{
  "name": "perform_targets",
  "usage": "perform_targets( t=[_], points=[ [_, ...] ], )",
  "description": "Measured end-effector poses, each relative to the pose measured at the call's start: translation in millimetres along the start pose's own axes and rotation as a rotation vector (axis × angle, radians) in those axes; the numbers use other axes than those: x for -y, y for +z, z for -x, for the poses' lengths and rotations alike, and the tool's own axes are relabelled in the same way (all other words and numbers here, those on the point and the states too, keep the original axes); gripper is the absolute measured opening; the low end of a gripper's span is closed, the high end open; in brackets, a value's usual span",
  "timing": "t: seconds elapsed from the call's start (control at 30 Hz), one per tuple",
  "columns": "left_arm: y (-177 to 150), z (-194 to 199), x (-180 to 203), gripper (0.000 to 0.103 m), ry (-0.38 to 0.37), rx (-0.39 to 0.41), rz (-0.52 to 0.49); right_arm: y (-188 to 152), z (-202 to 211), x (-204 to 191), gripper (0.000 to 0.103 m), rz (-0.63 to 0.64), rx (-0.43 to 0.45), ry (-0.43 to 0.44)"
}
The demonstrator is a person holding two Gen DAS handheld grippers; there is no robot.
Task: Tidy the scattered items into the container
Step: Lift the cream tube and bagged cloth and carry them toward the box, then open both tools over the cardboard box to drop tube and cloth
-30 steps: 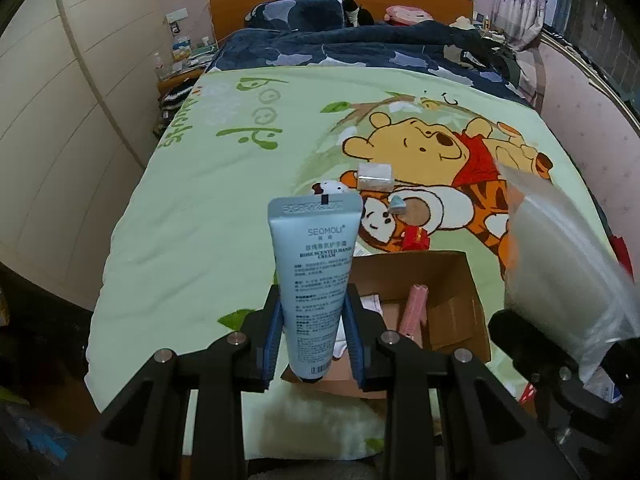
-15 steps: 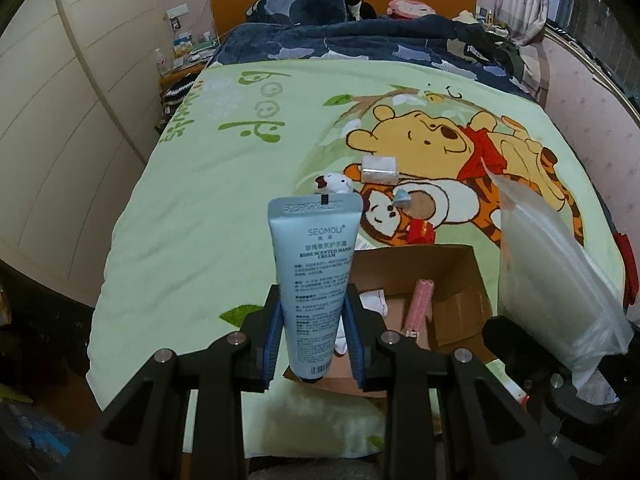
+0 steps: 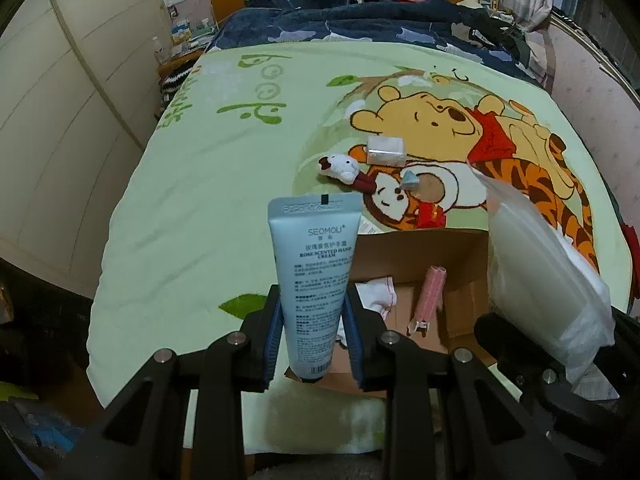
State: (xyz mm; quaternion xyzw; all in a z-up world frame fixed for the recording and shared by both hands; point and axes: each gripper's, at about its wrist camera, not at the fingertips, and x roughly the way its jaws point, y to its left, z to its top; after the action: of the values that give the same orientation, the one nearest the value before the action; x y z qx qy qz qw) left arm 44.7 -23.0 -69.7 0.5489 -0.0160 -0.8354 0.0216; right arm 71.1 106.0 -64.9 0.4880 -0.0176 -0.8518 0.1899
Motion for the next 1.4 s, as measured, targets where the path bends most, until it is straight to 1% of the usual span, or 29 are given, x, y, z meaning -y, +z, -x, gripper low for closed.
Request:
perform_targets(
  t=[0.17,0.53,0.73,0.8,0.9,0.93,0.97,1.0,1.03,1.07,1.13,1.2,1.23,1.27,1.3,1.33,1.37,1.4],
  points=[
    [-1.8,-6.4,0.9,0.029,0.005,-0.022,-0.005,-3.2,-10.3,3.1,0.03,-0.012,-0.033,0.002],
    [-4.9,-22.9,4.1,0.029,0.014,-0.075,-0.022,-4.7,-27.4,6.2,0.03,-0.03,-0.075,0.005],
    [-3.1,-28.8,4.2,0.029,0.017,-0.089,-0.022,-2.7,-34.6,7.9,0.03,-0.031,-0.089,0.005],
    [-2.3,-32.2,5.4,0.029,0.007,-0.103,-0.022,-2.3,-36.6,8.8,0.03,-0.033,-0.096,0.006],
    [-1.6,-38.4,7.1,0.031,-0.031,-0.127,-0.028,-2.2,-40.4,12.3,0.031,-0.05,-0.11,0.012],
    [-1.5,-40.1,7.2,0.035,-0.043,-0.134,-0.027,-2.1,-41.6,13.4,0.032,-0.055,-0.115,0.015],
    [-1.1,-41.4,6.5,0.043,-0.052,-0.137,-0.024,-2.2,-42.2,15.6,0.033,-0.066,-0.115,0.017],
    [-0.5,-42.1,4.8,0.048,-0.056,-0.137,-0.017,-2.2,-42.2,18.5,0.033,-0.079,-0.112,0.019],
    [0.0,-42.6,3.3,0.06,-0.056,-0.137,-0.009,-2.3,-42.3,21.1,0.034,-0.091,-0.111,0.018],
    [0.5,-43.5,1.9,0.07,-0.054,-0.138,-0.003,-2.3,-42.3,23.6,0.036,-0.102,-0.111,0.015],
    [1.5,-45.7,-1.1,0.08,-0.052,-0.141,0.009,-2.4,-42.8,26.6,0.037,-0.114,-0.11,0.016],
    [1.7,-48.0,-4.6,0.084,-0.056,-0.146,0.024,-2.1,-42.5,27.8,0.04,-0.119,-0.106,0.012],
    [1.9,-48.8,-6.6,0.087,-0.052,-0.148,0.031,-1.9,-42.4,28.3,0.046,-0.12,-0.104,0.004],
    [2.2,-49.6,-8.5,0.091,-0.046,-0.15,0.037,-1.8,-42.2,29.5,0.057,-0.122,-0.102,-0.007],
    [2.1,-49.9,-11.4,0.093,-0.04,-0.15,0.045,-1.6,-42.2,31.4,0.064,-0.128,-0.101,-0.014],
    [2.2,-50.4,-14.9,0.097,-0.036,-0.15,0.056,-1.3,-42.2,33.4,0.081,-0.134,-0.102,-0.019],
    [2.2,-51.0,-18.1,0.1,-0.037,-0.151,0.066,-1.2,-42.6,35.4,0.091,-0.14,-0.104,-0.028],
    [2.1,-50.9,-19.2,0.101,-0.035,-0.15,0.067,-1.1,-43.4,37.0,0.092,-0.144,-0.106,-0.031]
  ],
)
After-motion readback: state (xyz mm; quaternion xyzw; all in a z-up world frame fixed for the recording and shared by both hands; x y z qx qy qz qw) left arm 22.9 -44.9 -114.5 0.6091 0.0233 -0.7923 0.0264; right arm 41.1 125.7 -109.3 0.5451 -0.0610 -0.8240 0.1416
